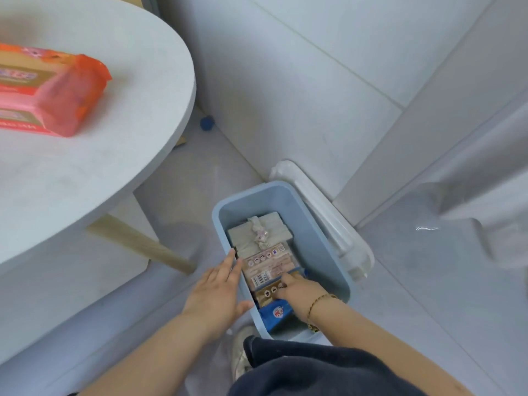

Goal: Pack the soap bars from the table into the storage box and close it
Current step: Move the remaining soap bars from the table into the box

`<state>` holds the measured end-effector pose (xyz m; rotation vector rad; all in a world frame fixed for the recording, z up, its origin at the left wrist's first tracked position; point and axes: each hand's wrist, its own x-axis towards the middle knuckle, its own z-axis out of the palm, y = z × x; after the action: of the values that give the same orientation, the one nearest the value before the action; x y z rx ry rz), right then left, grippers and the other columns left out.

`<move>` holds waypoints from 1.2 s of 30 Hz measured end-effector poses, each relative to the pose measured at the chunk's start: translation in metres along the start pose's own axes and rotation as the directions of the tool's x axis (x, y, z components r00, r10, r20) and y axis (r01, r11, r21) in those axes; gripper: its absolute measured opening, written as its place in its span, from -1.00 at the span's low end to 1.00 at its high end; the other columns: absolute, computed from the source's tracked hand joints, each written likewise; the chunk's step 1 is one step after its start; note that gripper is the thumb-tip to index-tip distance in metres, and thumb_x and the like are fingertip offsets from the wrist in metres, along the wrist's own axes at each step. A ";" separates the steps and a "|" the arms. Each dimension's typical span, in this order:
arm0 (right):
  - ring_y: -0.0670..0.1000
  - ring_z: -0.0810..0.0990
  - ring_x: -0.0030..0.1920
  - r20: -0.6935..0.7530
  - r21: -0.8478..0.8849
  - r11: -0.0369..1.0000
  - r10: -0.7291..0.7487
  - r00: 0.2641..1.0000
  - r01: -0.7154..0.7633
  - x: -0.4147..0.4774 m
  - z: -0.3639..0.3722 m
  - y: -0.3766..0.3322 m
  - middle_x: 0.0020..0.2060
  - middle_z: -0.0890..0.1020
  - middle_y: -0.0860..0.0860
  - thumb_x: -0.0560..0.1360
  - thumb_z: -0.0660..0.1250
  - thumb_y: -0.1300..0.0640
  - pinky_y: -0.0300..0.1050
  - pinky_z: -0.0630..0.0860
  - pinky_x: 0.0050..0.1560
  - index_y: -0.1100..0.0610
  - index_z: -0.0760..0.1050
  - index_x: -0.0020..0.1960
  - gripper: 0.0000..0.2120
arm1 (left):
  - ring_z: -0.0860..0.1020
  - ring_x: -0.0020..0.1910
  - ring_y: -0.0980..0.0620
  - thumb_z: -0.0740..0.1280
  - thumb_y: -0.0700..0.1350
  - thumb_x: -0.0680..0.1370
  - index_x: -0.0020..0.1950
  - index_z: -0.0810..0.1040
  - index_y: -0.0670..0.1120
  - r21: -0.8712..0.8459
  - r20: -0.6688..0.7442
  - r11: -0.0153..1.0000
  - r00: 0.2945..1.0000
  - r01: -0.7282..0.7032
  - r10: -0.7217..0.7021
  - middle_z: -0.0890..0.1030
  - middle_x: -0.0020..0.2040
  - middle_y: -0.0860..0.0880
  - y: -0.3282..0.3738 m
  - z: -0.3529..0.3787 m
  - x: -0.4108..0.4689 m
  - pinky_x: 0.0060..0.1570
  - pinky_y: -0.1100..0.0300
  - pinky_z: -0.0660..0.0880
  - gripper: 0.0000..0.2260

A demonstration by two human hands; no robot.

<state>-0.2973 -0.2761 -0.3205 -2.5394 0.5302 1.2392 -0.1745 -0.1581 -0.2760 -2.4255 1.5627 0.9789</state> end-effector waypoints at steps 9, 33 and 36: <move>0.15 0.12 0.44 0.011 0.250 0.963 0.103 0.995 -0.102 0.008 0.005 0.002 0.42 0.22 0.16 0.45 0.34 0.19 0.00 0.19 0.46 0.21 0.20 0.41 -0.41 | -0.07 0.53 -0.01 0.14 0.13 0.56 0.51 -0.25 -0.07 0.025 -0.007 1.000 1.000 -0.006 0.006 -0.30 0.53 -0.05 0.000 -0.001 -0.002 0.48 0.16 -0.14 -0.28; -0.32 0.54 -0.52 -0.470 0.838 0.474 0.376 0.799 0.269 -0.112 -0.095 0.000 -0.39 0.56 -0.06 0.50 0.16 0.43 -0.54 0.49 -0.32 0.08 0.45 -0.21 -0.71 | 0.39 0.33 0.10 0.07 0.05 0.61 0.40 0.30 0.11 -0.008 -0.378 0.989 0.916 -0.147 0.134 0.41 0.38 0.13 -0.012 -0.090 -0.094 0.26 0.26 0.31 -0.65; -0.11 0.59 -0.36 -0.570 0.765 0.540 0.313 0.759 0.352 -0.147 -0.133 -0.026 -0.46 0.59 -0.12 0.48 0.24 0.38 -0.38 0.52 -0.19 0.04 0.47 -0.26 -0.72 | 0.45 0.25 0.19 0.07 0.15 0.55 0.31 0.41 0.15 -0.042 -0.573 0.972 0.802 -0.233 0.168 0.51 0.27 0.21 -0.020 -0.113 -0.146 0.17 0.35 0.32 -0.64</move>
<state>-0.2769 -0.2737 -0.1218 -1.9424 0.9511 -0.1189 -0.1449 -0.0798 -0.1107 -2.8487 2.0233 0.3640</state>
